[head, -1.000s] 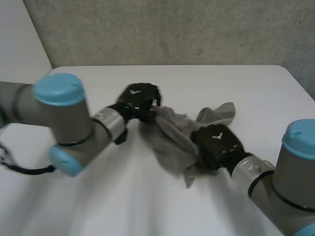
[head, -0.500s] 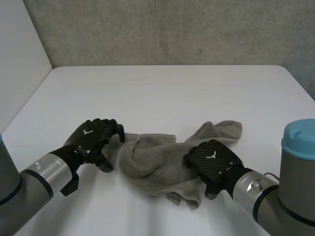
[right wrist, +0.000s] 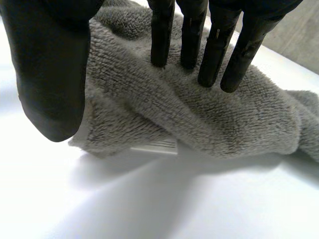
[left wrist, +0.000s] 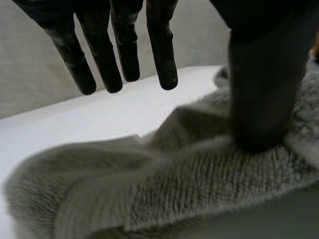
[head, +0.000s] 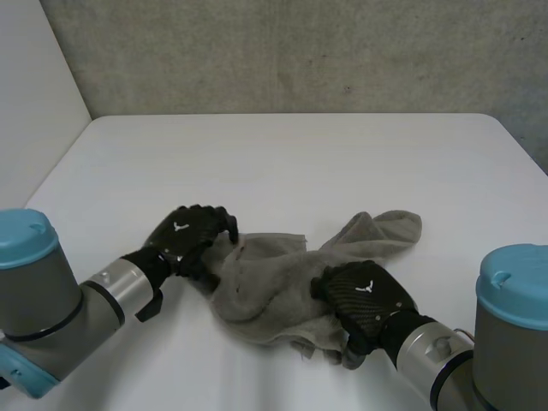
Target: Fold the towel.
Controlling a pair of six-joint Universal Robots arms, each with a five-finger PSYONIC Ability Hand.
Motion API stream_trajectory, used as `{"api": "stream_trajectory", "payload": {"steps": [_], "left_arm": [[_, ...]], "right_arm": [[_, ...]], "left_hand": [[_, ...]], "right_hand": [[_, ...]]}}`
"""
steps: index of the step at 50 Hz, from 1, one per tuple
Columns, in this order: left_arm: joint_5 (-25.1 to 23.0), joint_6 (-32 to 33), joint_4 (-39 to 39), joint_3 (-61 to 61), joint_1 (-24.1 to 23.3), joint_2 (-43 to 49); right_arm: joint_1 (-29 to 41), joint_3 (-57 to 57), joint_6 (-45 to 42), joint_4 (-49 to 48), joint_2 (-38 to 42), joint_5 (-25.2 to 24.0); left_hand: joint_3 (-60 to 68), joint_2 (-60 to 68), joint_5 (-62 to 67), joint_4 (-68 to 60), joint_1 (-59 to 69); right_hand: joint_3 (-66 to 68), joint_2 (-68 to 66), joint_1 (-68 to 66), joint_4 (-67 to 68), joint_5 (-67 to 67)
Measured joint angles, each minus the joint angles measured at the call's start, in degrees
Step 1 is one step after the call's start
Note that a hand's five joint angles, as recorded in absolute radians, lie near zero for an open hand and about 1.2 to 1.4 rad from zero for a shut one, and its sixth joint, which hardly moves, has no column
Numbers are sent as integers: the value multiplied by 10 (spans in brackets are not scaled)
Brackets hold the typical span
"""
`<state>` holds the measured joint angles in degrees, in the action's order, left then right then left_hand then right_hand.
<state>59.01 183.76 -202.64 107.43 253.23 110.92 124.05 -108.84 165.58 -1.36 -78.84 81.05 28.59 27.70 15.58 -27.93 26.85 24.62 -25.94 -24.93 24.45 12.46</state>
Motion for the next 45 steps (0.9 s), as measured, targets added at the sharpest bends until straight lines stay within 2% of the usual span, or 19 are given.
{"api": "stream_trajectory", "payload": {"steps": [7,12,15,17,19,22,28,32,36,39,42,45], "left_arm": [[-62,63,19,-4,0,15],[-73,112,51,-20,1,31],[-72,130,70,-30,1,43],[-71,140,84,-39,1,54],[-70,148,94,-48,1,64],[-69,164,112,-63,1,78],[-68,199,151,-103,1,98],[-62,218,181,-155,0,106],[-26,216,195,-234,-1,104],[30,198,193,-308,-2,97],[130,153,183,-417,-4,77],[207,106,171,-492,-3,54]], "right_arm": [[3,-2,-1,-3,17,-1],[3,-3,-2,-12,29,-1],[3,-2,-3,-19,35,-1],[2,0,-4,-23,37,-2],[1,4,-6,-25,38,-3],[-1,15,-10,-26,40,-6],[-5,58,-22,-19,45,-8],[-6,116,-65,0,55,-9],[-6,197,-127,13,68,-8],[-8,277,-167,4,76,-5],[-11,382,-197,-49,79,0],[-14,440,-200,-116,75,10]], "left_hand": [[0,0,1,0,0],[19,25,50,-24,36],[98,116,132,-106,123],[258,267,279,-260,270],[346,355,371,-357,361],[465,469,470,-475,446],[478,479,475,-497,447],[480,483,475,-499,447],[481,484,476,-499,447],[483,486,479,-499,449],[486,491,480,-499,449],[488,493,480,-499,449]], "right_hand": [[14,-10,-13,14,30],[201,-198,-204,200,224],[335,-321,-334,338,359],[466,-453,-466,469,491],[512,-476,-499,514,527],[520,-476,-499,521,528],[520,-476,-499,521,528],[520,-476,-499,521,528],[520,-476,-498,521,528],[520,-476,-498,521,528],[520,-476,-498,521,528],[520,-476,-498,521,528]]}}
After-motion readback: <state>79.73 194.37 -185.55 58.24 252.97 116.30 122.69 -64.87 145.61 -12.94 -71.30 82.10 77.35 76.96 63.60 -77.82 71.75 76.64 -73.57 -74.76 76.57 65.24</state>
